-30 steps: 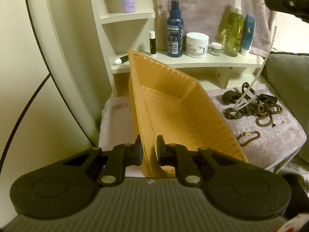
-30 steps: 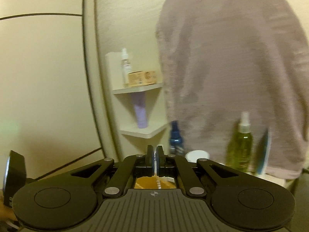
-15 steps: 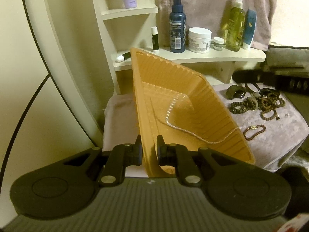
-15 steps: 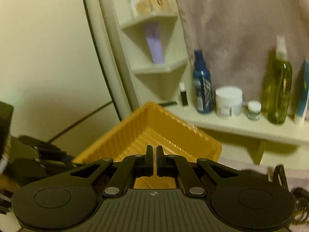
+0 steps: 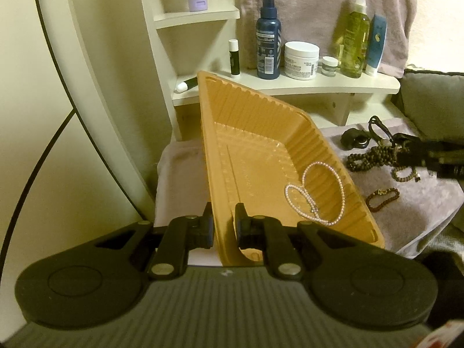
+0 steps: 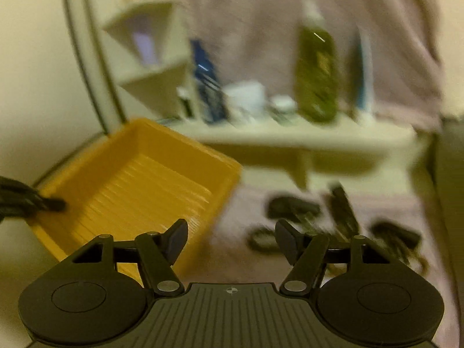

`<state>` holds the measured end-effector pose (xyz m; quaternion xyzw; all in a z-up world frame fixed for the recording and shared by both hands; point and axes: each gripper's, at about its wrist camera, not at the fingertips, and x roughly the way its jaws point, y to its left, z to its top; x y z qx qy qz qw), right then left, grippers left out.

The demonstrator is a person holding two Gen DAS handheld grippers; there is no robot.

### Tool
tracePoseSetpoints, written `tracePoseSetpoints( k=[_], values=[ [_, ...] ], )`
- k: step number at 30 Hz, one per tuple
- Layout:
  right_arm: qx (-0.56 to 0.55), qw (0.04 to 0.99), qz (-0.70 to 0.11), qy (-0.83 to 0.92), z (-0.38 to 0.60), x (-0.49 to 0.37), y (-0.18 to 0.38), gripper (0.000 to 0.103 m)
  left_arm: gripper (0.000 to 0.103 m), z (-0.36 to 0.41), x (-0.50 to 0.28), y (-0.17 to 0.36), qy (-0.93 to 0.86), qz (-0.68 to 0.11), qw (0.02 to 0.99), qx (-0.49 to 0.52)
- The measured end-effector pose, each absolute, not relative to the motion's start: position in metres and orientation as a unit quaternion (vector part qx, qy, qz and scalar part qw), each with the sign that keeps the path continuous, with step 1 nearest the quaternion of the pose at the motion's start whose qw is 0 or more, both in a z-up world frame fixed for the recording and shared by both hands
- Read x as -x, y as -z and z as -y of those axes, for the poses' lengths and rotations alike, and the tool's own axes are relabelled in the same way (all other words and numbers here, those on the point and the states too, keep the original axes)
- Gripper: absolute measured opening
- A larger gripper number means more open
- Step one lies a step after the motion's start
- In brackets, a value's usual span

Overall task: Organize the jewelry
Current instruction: 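Grasp the small brown bead bracelet with the right tool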

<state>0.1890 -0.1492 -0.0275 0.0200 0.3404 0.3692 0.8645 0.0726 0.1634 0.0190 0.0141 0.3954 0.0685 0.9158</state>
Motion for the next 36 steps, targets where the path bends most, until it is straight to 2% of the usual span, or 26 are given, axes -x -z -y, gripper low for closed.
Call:
tracePoseSetpoints(
  k=[4, 6, 8, 13, 20, 27, 28, 29, 36],
  values=[
    [0.005, 0.859, -0.359, -0.366, 0.158, -0.178, 0.052, 0.066, 0.012, -0.164, -0.072, -0.019, -0.07, -0.396, 0.915, -0.011],
    [0.026, 0.857, -0.355, -0.373, 0.158, -0.17, 0.058, 0.062, 0.012, -0.163, -0.072, -0.02, -0.07, -0.396, 0.915, -0.012],
    [0.053, 0.852, -0.353, -0.383, 0.151, -0.163, 0.062, 0.049, 0.012, -0.163, -0.073, -0.02, -0.07, -0.397, 0.915, -0.013],
    [0.1, 0.839, -0.34, -0.413, 0.131, -0.161, 0.074, 0.032, 0.012, -0.163, -0.073, -0.02, -0.072, -0.399, 0.914, -0.012],
    [0.136, 0.826, -0.331, -0.435, 0.108, -0.164, 0.08, 0.021, 0.012, -0.164, -0.074, -0.02, -0.072, -0.401, 0.913, -0.015],
    [0.17, 0.821, -0.328, -0.435, 0.097, -0.161, 0.088, 0.016, 0.012, -0.167, -0.075, -0.019, -0.071, -0.403, 0.912, -0.018],
    [0.166, 0.82, -0.332, -0.436, 0.098, -0.162, 0.088, 0.008, 0.012, -0.167, -0.074, -0.019, -0.071, -0.403, 0.912, -0.018],
    [0.165, 0.819, -0.334, -0.436, 0.098, -0.162, 0.087, 0.005, 0.012, -0.167, -0.075, -0.019, -0.071, -0.403, 0.912, -0.018],
    [0.137, 0.834, -0.32, -0.427, 0.109, -0.16, 0.07, 0.004, 0.012, -0.166, -0.075, -0.019, -0.071, -0.401, 0.913, -0.019]
  ],
)
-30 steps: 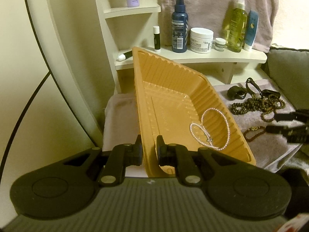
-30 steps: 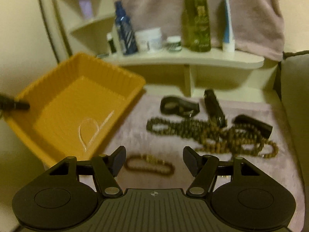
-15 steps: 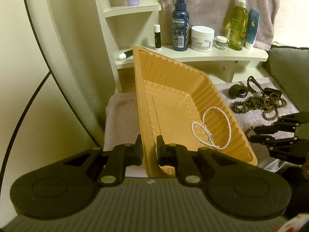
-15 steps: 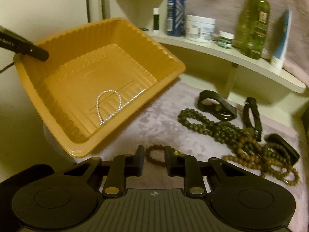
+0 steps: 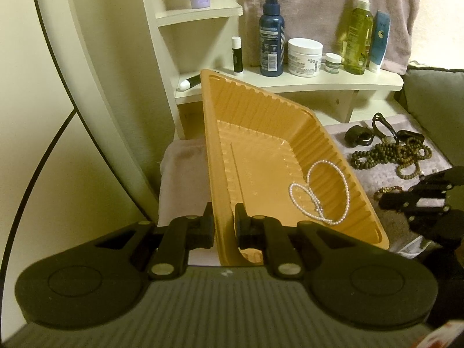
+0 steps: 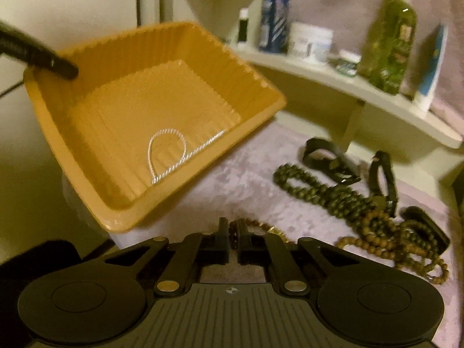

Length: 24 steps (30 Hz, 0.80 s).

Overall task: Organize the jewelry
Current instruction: 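Grasp the small brown bead bracelet with the right tool, then lower the bead bracelet into the orange tray and open the right tool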

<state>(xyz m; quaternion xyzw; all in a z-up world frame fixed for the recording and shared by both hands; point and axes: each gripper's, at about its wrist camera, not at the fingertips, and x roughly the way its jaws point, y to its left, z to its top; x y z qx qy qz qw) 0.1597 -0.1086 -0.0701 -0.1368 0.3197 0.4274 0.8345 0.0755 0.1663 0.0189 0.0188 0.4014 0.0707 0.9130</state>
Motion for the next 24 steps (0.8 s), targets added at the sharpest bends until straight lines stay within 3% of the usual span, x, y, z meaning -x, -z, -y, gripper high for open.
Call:
tracePoseSetpoints(
  k=[16, 24],
  values=[
    [0.04, 0.859, -0.211, -0.465, 0.103, -0.156, -0.043, 0.004, 0.012, -0.167, -0.075, -0.019, -0.067, -0.399, 0.914, -0.02],
    [0.027, 0.838, -0.217, -0.5, 0.067, -0.156, -0.047, 0.004, 0.012, -0.169, -0.075, -0.02, -0.062, -0.398, 0.915, -0.025]
  ],
)
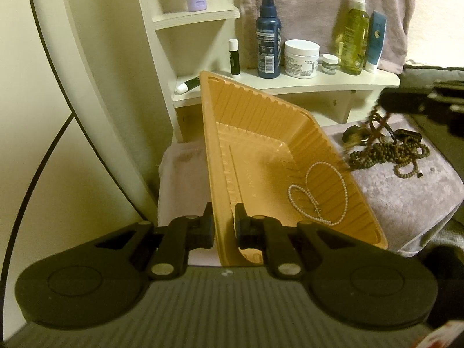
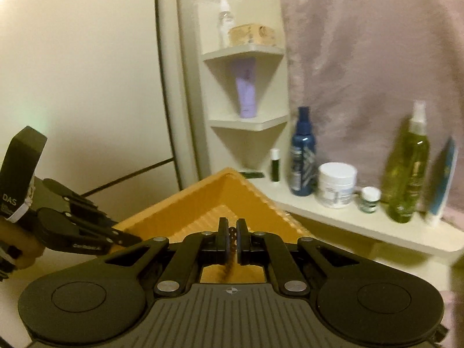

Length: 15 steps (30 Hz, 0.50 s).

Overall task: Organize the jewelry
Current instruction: 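Lower the bead bracelet into the orange tray and open the right tool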

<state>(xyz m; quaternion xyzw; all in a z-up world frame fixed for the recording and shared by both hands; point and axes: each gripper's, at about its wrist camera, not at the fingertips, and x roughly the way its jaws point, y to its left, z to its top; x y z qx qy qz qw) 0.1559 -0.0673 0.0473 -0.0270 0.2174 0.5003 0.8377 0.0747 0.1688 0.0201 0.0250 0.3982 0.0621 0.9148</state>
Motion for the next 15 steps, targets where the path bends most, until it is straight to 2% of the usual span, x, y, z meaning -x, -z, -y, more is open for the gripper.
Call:
tracePoseSetpoints(
  k=[15],
  values=[
    [0.051, 0.801, -0.336, -0.493, 0.029, -0.157, 0.024, 0.005, 0.012, -0.168, -0.076, -0.02, -0.061, -0.4, 0.914, -0.026]
  ],
)
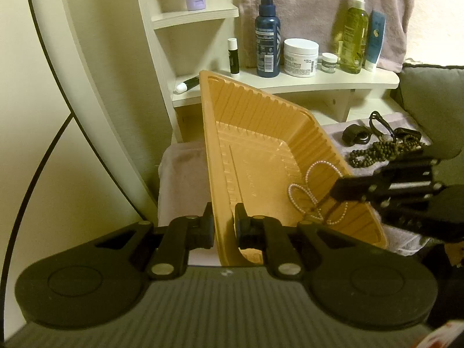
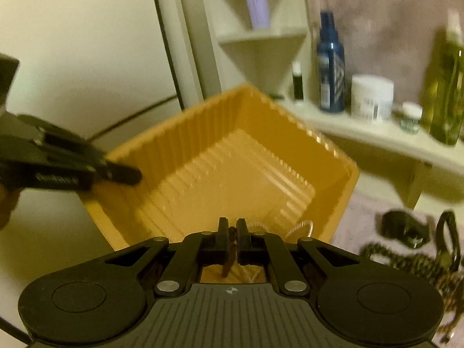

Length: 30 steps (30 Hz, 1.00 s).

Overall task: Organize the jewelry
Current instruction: 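Lower the bead bracelet into the orange tray and open the right tool, then close the right tool on a small pearl earring beside the beads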

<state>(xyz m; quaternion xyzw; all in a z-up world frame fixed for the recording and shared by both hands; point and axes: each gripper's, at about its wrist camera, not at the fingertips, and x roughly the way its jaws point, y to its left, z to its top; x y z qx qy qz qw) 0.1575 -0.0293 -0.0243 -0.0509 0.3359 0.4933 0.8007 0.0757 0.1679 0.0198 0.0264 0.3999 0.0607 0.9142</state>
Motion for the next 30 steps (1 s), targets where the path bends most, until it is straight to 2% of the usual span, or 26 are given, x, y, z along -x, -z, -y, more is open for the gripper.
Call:
tracePoseSetpoints(
  k=[5, 8, 11, 19, 30],
  values=[
    [0.048, 0.808, -0.342, -0.478, 0.031, -0.159, 0.031, 0.006, 0.012, -0.166, -0.076, -0.02, -0.06, -0.399, 0.914, -0.027],
    [0.043, 0.814, -0.336, -0.472, 0.037, -0.159, 0.028, 0.021, 0.012, -0.165, -0.075, -0.021, -0.059, -0.399, 0.915, -0.029],
    [0.041, 0.825, -0.329, -0.458, 0.046, -0.16, 0.023, 0.027, 0.012, -0.165, -0.075, -0.021, -0.059, -0.399, 0.915, -0.028],
    [0.027, 0.875, -0.317, -0.366, 0.106, -0.166, 0.019, 0.033, 0.012, -0.165, -0.075, -0.022, -0.061, -0.399, 0.915, -0.028],
    [0.014, 0.916, -0.34, -0.212, 0.211, -0.175, 0.056, 0.033, 0.012, -0.165, -0.076, -0.022, -0.063, -0.399, 0.914, -0.032]
  ],
)
